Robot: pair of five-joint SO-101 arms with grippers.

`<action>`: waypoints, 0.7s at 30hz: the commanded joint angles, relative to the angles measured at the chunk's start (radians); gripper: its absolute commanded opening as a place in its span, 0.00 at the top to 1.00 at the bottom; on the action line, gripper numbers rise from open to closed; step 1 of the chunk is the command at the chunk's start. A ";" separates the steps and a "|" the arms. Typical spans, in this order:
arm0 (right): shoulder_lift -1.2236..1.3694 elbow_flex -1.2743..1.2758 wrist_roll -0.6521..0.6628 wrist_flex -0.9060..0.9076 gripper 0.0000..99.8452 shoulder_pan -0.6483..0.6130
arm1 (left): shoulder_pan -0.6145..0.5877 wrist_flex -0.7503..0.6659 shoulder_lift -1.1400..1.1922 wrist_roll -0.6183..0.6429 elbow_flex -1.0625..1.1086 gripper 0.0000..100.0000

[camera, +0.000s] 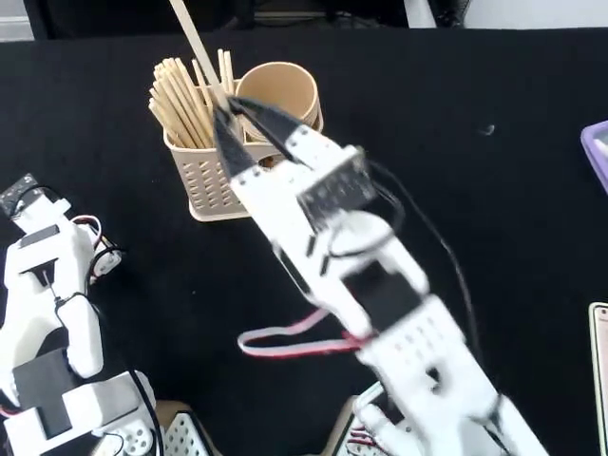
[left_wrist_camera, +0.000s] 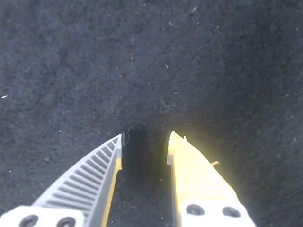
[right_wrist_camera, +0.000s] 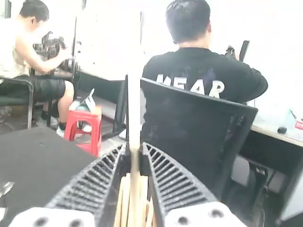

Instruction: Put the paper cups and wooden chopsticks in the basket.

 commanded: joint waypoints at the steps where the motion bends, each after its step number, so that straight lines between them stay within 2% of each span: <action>1: 0.163 -0.088 -0.008 -0.172 0.99 -0.011 | 0.005 -0.012 -0.032 0.006 -0.008 0.84; 8: 0.437 -0.292 -0.008 -0.206 0.99 -0.008 | 0.012 -0.014 -0.032 0.006 -0.008 0.84; 14: 0.581 -0.326 -0.008 -0.209 0.99 -0.008 | 0.012 -0.011 -0.032 0.006 -0.008 0.84; 21: 0.613 -0.277 -0.008 -0.204 0.83 -0.006 | 0.012 -0.008 -0.032 0.006 -0.007 0.84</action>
